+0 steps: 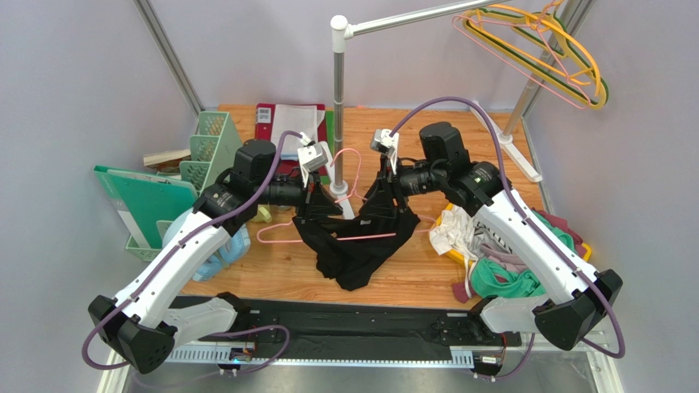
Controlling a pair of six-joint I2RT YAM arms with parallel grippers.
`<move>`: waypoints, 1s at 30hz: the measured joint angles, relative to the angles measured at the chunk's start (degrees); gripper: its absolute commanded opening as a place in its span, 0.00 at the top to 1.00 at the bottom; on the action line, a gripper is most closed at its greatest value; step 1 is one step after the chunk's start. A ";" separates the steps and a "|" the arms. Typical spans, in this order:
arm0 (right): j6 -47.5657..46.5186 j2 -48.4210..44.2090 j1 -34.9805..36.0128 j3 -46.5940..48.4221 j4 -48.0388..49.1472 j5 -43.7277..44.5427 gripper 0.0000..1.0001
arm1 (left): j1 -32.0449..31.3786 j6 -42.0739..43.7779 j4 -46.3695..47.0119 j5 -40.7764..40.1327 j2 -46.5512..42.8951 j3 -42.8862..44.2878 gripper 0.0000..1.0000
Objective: Place the tank top on the hanger
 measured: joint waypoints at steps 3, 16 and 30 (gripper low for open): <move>0.07 0.00 0.37 -0.44 -0.46 -0.26 0.96 | 0.00 0.02 -0.04 -0.37 -0.02 0.00 1.00; 1.01 -1.73 1.86 -1.79 0.39 4.46 1.00 | 0.02 -1.60 0.72 -4.66 -0.35 0.00 0.42; -0.46 -8.11 2.47 -2.78 -3.23 19.12 1.00 | 0.04 -8.68 6.78 -14.91 -1.07 -0.26 0.01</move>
